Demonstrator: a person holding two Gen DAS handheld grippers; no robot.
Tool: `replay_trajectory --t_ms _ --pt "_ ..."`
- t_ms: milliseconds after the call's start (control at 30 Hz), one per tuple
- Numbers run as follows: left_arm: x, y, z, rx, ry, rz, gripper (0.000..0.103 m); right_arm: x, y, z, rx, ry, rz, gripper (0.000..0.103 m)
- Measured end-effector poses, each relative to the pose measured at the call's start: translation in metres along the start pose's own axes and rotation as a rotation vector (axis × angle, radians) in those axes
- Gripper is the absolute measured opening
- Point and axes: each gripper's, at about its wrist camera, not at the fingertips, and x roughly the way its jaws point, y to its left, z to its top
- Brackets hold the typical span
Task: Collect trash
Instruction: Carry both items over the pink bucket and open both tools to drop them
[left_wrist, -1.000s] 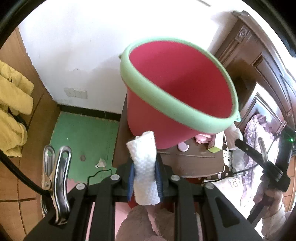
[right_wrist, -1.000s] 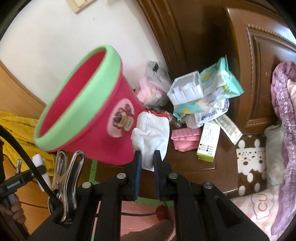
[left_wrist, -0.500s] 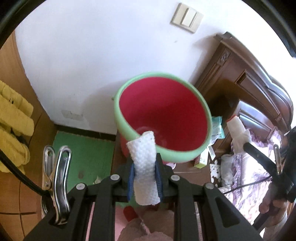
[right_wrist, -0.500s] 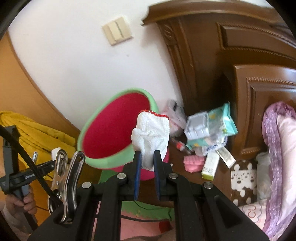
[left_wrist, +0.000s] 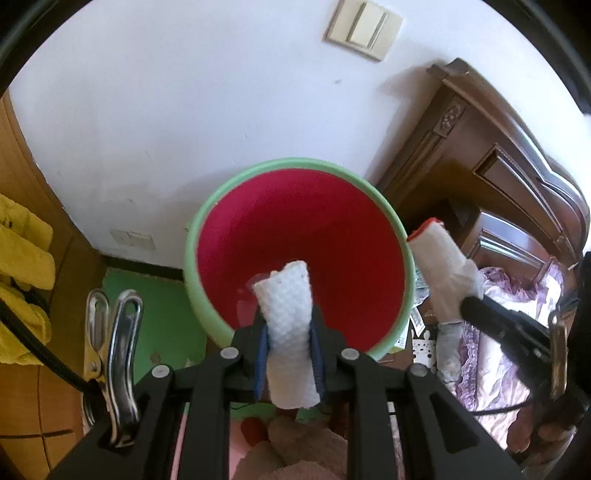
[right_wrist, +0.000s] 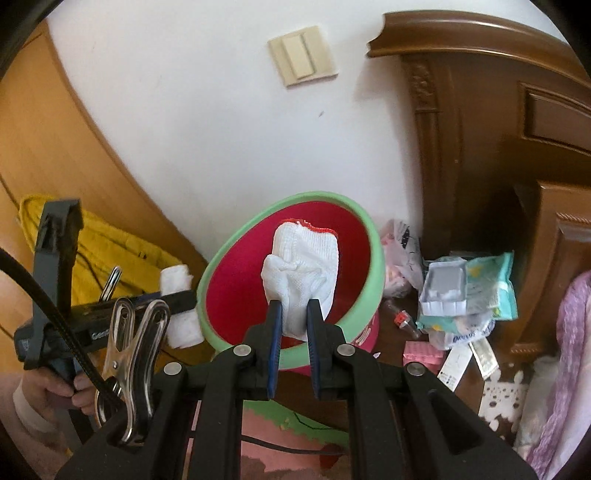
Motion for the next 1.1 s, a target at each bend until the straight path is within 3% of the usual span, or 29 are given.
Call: replay_trajectory --t_ms 400,667,867,1100 --pt "0.042 -0.011 0.013 -0.017 0.069 0.025 0.022 0.048 -0.012 0.013 -0.069 0.122 0.031 0.014" --pt "0.053 -0.009 0.017 0.008 0.115 0.033 0.04 0.063 -0.015 0.014 -0.024 0.148 0.015 0.02" --pt "0.059 -0.004 0.018 0.026 0.146 0.029 0.047 0.067 -0.016 0.015 0.008 0.139 -0.025 0.028" --pt "0.062 -0.001 0.021 0.053 0.165 0.009 0.056 0.066 -0.014 0.018 0.03 0.123 -0.051 0.029"
